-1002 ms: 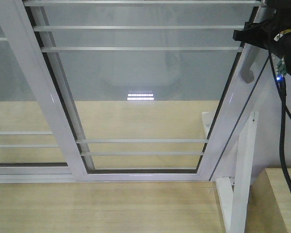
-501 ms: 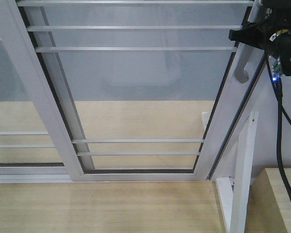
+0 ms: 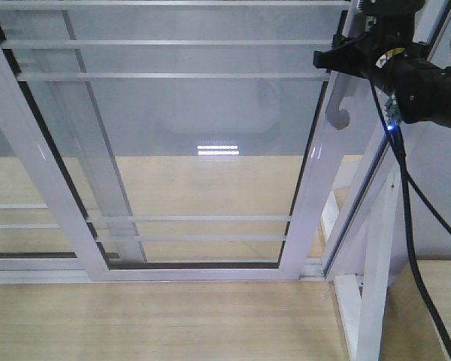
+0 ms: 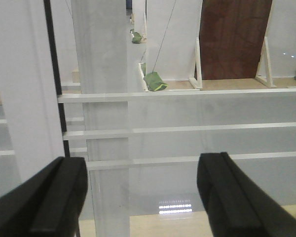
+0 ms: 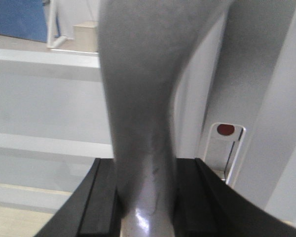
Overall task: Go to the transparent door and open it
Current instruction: 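Pull the handle with the right gripper, sliding the door open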
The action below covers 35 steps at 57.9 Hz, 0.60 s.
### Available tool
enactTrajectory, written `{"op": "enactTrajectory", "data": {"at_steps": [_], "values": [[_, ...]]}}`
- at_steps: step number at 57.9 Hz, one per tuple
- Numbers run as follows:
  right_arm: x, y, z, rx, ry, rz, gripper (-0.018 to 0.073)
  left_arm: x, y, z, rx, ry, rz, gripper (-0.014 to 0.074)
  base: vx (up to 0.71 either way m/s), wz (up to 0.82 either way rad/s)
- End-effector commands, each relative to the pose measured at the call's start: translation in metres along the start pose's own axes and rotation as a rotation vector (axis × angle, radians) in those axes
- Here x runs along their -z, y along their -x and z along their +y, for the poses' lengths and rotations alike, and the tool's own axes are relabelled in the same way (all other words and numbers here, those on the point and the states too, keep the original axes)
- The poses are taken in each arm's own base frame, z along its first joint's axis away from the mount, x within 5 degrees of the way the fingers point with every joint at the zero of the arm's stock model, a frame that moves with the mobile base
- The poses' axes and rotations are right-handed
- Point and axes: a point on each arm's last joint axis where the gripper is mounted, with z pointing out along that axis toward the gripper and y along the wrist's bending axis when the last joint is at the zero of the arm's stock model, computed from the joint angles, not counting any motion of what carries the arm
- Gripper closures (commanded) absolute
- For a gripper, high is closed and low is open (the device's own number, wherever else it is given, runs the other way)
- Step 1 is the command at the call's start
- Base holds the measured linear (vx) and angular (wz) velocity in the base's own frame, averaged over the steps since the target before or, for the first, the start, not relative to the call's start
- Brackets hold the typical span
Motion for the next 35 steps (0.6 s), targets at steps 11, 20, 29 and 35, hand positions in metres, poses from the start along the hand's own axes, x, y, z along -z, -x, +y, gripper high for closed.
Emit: {"op": "enactTrajectory", "data": {"at_steps": [11,20,29,35], "values": [[0.017,0.043,0.045,0.054,0.108,-0.19,0.0529,0.003,0.021,-0.002,0.005,-0.018,-0.124,0.0031,0.0,0.0],[0.02,0.043,0.063,0.061,0.152,-0.191,0.0529,0.003,0.021,-0.002,0.005,-0.018,-0.124,0.0031,0.0,0.0],[0.024,0.043,0.086,0.067,0.206,-0.192,0.0529,0.003,0.021,-0.002,0.005,-0.018,-0.124,0.0031,0.0,0.0],[0.028,0.042,0.101,0.076,0.243,-0.193,0.0529,0.003,0.021,-0.002,0.005,-0.017,-0.118,0.0031,0.0,0.0]]}}
